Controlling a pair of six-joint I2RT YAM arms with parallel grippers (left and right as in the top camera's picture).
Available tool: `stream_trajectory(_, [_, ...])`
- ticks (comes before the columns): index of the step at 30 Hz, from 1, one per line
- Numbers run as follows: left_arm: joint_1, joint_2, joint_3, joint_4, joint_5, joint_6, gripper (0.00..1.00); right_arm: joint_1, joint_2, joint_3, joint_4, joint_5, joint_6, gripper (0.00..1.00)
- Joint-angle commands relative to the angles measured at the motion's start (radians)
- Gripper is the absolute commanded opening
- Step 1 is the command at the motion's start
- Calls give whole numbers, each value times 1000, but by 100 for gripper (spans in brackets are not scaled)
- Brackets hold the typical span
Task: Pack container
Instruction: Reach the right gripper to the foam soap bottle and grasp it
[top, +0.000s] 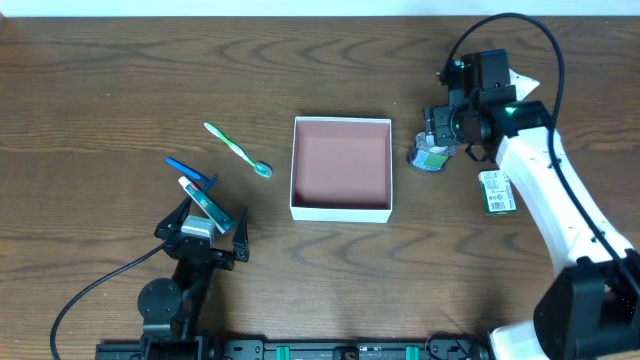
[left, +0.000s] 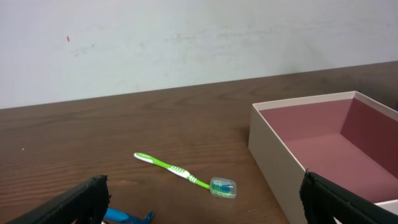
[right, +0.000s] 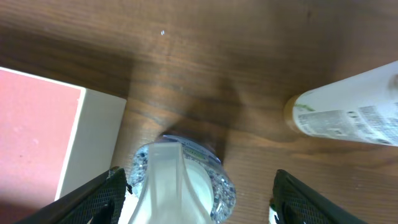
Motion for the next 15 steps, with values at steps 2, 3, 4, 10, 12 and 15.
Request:
stream_trajectory(2, [3, -5, -19, -33, 3, -1, 98, 14, 40, 15, 4, 0, 24, 74])
stream_trajectory(3, [3, -5, -19, -33, 3, -1, 98, 18, 44, 15, 6, 0, 24, 72])
stream_trajectory(4, [3, -5, -19, -33, 3, -1, 98, 20, 46, 15, 9, 0, 25, 69])
stream_trajectory(10, [3, -5, -19, -33, 3, -1, 98, 25, 48, 15, 30, 0, 24, 44])
stream_trajectory(12, [3, -5, -19, -33, 3, -1, 98, 26, 48, 15, 32, 0, 24, 38])
stream_trajectory(15, [3, -5, -19, -33, 3, -1, 98, 25, 48, 15, 33, 0, 24, 27])
